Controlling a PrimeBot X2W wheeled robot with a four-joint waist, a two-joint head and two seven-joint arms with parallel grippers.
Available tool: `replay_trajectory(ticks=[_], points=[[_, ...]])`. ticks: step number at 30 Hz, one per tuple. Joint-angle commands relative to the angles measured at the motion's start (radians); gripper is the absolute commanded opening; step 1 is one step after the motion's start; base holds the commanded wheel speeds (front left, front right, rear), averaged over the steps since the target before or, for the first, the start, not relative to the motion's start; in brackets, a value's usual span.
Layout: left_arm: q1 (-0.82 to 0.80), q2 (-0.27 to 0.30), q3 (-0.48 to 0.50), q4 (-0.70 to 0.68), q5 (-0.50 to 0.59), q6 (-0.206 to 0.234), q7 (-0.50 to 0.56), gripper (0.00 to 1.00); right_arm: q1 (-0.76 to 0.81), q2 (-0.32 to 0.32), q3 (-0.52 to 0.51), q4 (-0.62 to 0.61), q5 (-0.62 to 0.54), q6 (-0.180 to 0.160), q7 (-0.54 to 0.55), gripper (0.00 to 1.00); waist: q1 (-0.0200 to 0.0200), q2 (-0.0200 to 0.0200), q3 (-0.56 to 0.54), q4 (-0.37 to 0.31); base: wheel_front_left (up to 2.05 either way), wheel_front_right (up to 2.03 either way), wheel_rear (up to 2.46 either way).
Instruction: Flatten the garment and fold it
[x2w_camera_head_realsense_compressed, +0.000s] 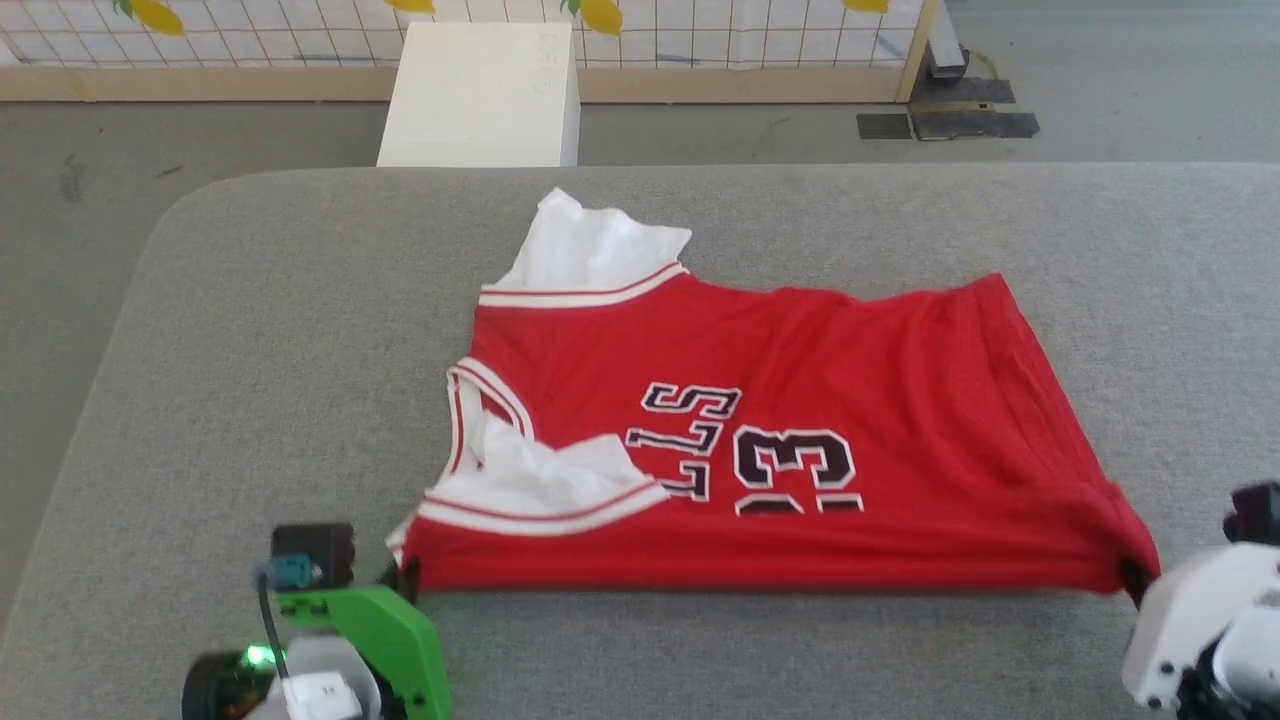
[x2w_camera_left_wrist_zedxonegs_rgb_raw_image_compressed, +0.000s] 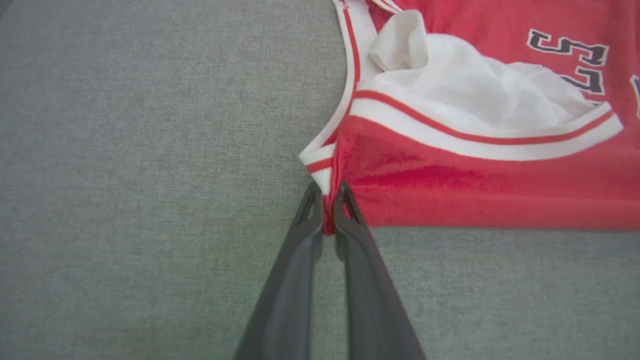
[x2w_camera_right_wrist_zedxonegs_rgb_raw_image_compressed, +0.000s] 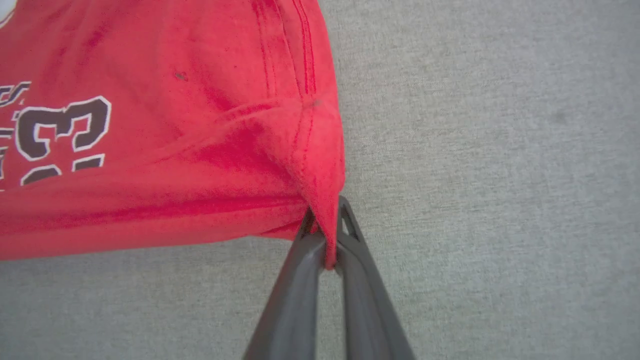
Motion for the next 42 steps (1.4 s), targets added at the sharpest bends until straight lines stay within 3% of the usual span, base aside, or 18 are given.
replay_trajectory(ticks=[1,4,11,12,13,14,15,16,17,18,23,28,35,42], points=[[0.033,0.014,0.0,-0.017,-0.002,0.018,0.011,0.0,0.028,-0.003,-0.015,-0.008,0.021,-0.002,0.003,0.0,0.0,0.0,0.0,0.0,0.0,0.0,0.0],[0.073,0.019,-0.011,-0.044,-0.011,0.025,0.024,0.0,0.071,-0.003,-0.016,0.009,0.042,-0.002,0.002,0.0,0.0,0.0,0.006,0.001,0.0,0.0,0.0],[0.086,-0.02,-0.032,0.007,-0.032,-0.014,0.003,0.01,0.073,-0.003,0.023,0.175,0.072,-0.002,-0.113,0.0,0.0,0.0,0.024,0.003,0.0,0.0,0.0],[0.085,-0.024,-0.033,0.018,-0.033,-0.019,-0.002,0.31,0.07,-0.003,0.029,0.191,0.075,-0.002,-0.129,0.0,0.0,0.0,0.023,0.003,0.0,0.0,0.0],[0.082,-0.029,-0.035,0.027,-0.031,-0.023,-0.011,1.0,0.066,-0.003,0.031,0.204,0.075,-0.002,-0.154,0.0,0.0,0.0,0.02,0.002,0.0,0.0,0.0],[0.081,-0.033,-0.034,0.031,-0.03,-0.026,-0.02,1.0,0.065,-0.003,0.033,0.213,0.074,-0.002,-0.173,0.14,0.0,0.0,0.018,0.003,0.0,0.0,0.0],[0.079,-0.036,-0.032,0.033,-0.028,-0.027,-0.033,1.0,0.065,-0.003,0.039,0.217,0.076,-0.002,-0.196,0.35,0.0,0.0,0.012,0.002,0.0,0.0,0.0],[0.079,-0.036,-0.03,0.033,-0.025,-0.029,-0.043,1.0,0.068,-0.003,0.042,0.215,0.077,-0.002,-0.219,0.77,0.0,0.0,0.006,0.002,0.0,0.0,0.0],[0.078,-0.034,-0.029,0.028,-0.018,-0.028,-0.057,1.0,0.072,-0.003,0.049,0.208,0.076,-0.002,-0.249,0.77,0.0,0.0,0.0,0.002,0.0,0.0,0.0],[0.077,-0.031,-0.026,0.022,-0.011,-0.026,-0.07,1.0,0.078,-0.003,0.055,0.2,0.077,-0.002,-0.272,1.0,0.0,0.0,-0.005,0.002,0.0,0.0,0.0],[0.045,0.004,-0.008,-0.039,0.06,-0.03,-0.178,1.0,0.113,-0.003,0.115,0.105,0.04,-0.002,-0.434,1.0,0.0,0.0,-0.022,-0.008,0.0,0.0,0.0],[-0.054,0.038,-0.006,-0.051,0.141,-0.074,-0.265,1.0,0.116,-0.004,0.172,0.025,-0.02,-0.002,-0.598,1.0,0.0,0.0,-0.008,-0.035,0.0,0.0,0.0],[-0.316,0.044,-0.017,0.049,0.192,-0.204,-0.269,1.0,0.036,-0.023,0.24,-0.021,-0.024,-0.002,-0.74,1.0,0.0,0.0,0.08,-0.096,0.0,0.0,0.0],[-0.621,0.022,-0.026,0.229,0.177,-0.353,-0.157,1.0,-0.083,-0.029,0.29,-0.018,-0.026,-0.002,-0.791,1.0,0.0,0.0,0.211,-0.162,0.0,0.0,0.0]])
